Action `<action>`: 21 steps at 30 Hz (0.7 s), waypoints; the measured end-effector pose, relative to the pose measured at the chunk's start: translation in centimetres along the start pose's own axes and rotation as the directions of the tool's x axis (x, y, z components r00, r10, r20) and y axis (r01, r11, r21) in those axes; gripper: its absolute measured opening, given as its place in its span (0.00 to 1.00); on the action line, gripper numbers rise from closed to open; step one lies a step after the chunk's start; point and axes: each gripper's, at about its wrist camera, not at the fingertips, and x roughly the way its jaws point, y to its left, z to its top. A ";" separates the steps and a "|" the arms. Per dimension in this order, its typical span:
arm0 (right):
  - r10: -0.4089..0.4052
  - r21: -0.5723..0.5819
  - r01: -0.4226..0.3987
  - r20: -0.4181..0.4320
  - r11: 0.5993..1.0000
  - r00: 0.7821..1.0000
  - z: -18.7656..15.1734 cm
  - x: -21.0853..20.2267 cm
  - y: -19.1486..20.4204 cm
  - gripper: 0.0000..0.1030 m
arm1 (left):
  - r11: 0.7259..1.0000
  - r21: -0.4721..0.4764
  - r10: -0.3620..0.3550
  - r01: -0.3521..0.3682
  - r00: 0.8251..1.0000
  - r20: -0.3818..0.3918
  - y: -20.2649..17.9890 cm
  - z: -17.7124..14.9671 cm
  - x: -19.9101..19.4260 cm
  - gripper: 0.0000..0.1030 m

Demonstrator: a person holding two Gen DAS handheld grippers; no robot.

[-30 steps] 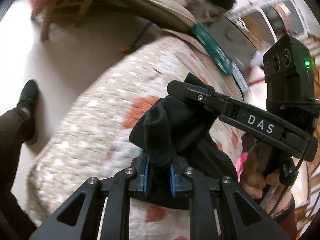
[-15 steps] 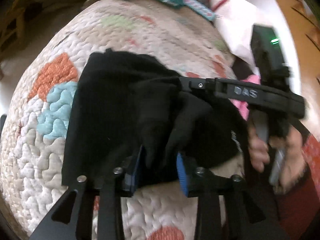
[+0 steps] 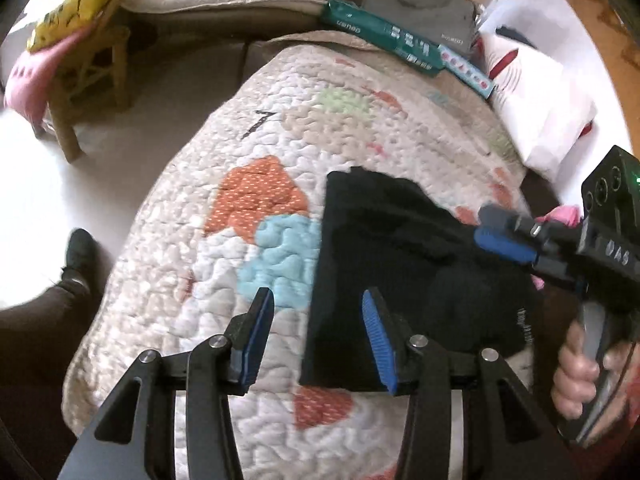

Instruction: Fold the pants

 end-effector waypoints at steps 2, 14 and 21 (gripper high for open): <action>-0.051 0.029 0.052 -0.041 0.998 0.998 -1.2 1.2 -0.9 0.56 | 1.000 0.018 0.009 -0.009 1.000 -0.013 -0.2 0.0 0.6 0.44; -0.370 0.256 0.341 0.072 0.904 0.926 -5.5 -7.2 -6.7 0.58 | 0.976 0.194 -0.084 0.098 0.993 -0.077 -7.5 3.6 2.5 0.45; -0.459 0.574 0.256 0.239 0.778 0.856 -13.2 -12.4 -9.7 0.59 | 0.880 0.429 -0.148 0.202 0.977 -0.157 -18.8 6.0 6.0 0.46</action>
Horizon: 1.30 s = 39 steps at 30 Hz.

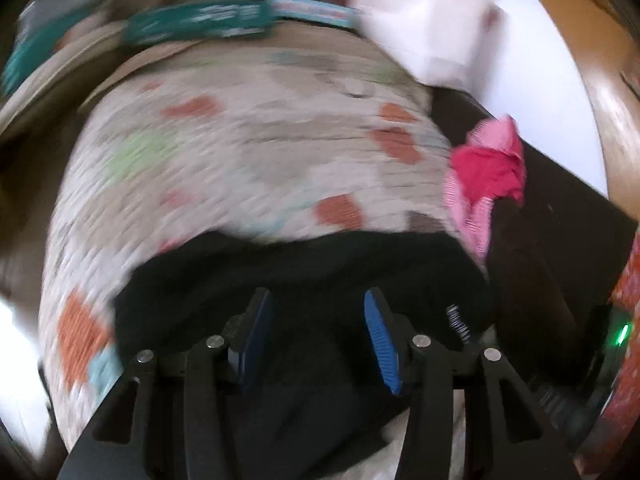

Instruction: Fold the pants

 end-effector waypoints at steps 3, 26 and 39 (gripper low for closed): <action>-0.073 0.078 0.072 0.009 0.994 0.997 -2.7 0.5 -1.9 0.59 | 0.992 0.114 -0.053 0.056 0.998 -0.032 -4.2 1.9 2.7 0.46; -0.025 0.223 0.011 0.059 0.975 0.998 1.2 3.9 -5.1 0.26 | 0.836 0.540 0.044 0.098 0.969 -0.243 -17.3 3.7 14.8 0.13; 0.127 -0.295 -0.094 0.093 0.951 0.988 -2.5 -1.8 9.3 0.22 | 0.966 0.238 -0.109 0.099 0.994 0.029 -5.0 4.9 -3.1 0.10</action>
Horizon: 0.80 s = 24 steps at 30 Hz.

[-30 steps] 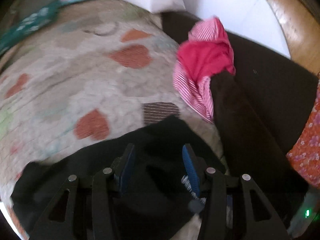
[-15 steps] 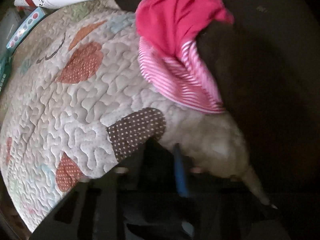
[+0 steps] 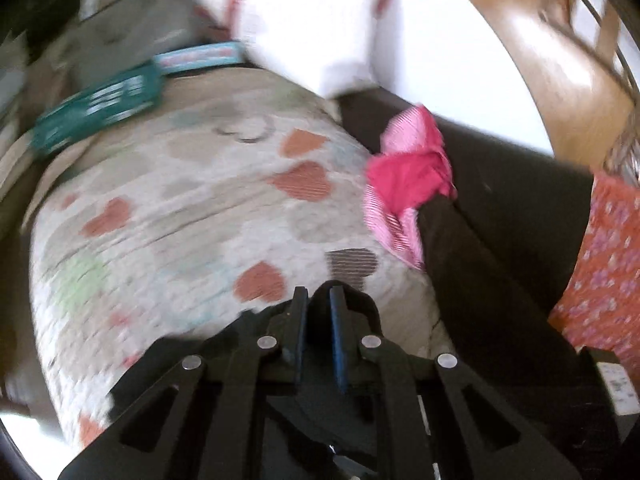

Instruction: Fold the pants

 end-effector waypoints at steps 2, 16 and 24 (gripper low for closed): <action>0.023 -0.086 -0.025 -0.027 0.996 0.999 -0.5 0.5 2.7 0.22 | 0.997 -0.076 0.012 -0.010 1.000 0.026 2.9 -1.1 -2.1 0.09; 0.016 -0.338 -0.100 -0.241 0.936 0.970 -5.0 7.9 10.1 0.22 | 0.870 -0.492 0.058 -0.043 0.998 0.016 18.1 -12.3 -2.9 0.06; -0.027 -0.468 -0.107 -0.271 0.878 0.962 -8.4 11.2 12.2 0.55 | 0.784 -0.618 0.066 -0.054 0.998 -0.004 22.6 -16.3 -1.2 0.06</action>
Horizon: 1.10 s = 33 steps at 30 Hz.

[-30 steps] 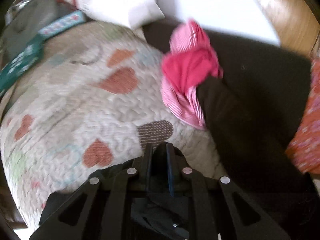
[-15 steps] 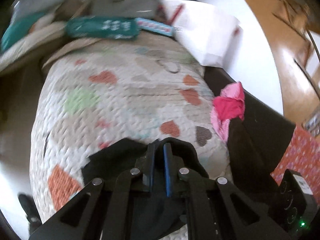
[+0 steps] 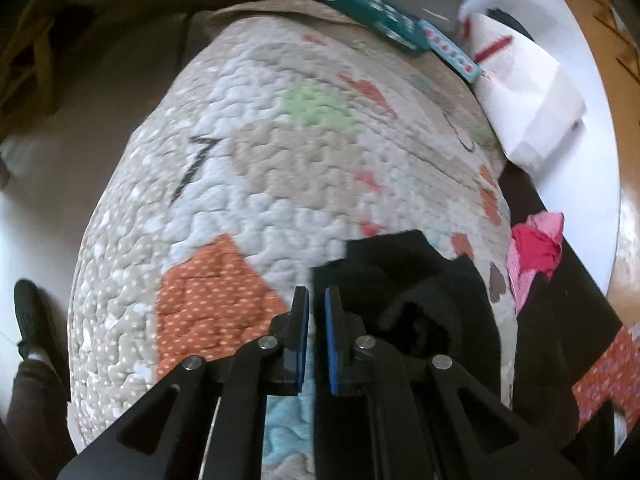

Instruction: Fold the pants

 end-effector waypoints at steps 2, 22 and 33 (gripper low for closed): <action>0.021 -0.053 -0.020 0.005 0.998 1.000 -0.7 -0.3 1.4 0.64 | 0.998 -0.051 -0.027 0.028 0.999 0.020 1.1 0.0 -0.3 0.06; -0.143 -0.272 0.174 0.132 0.946 0.981 -3.4 -4.7 4.1 0.73 | 0.971 0.223 -0.085 0.081 0.996 0.010 -6.6 -0.9 0.6 0.48; -0.217 -0.381 0.251 0.130 0.890 0.967 -1.1 0.2 7.1 0.18 | 0.982 0.153 -0.110 0.106 0.994 0.014 -4.4 -0.2 0.0 0.08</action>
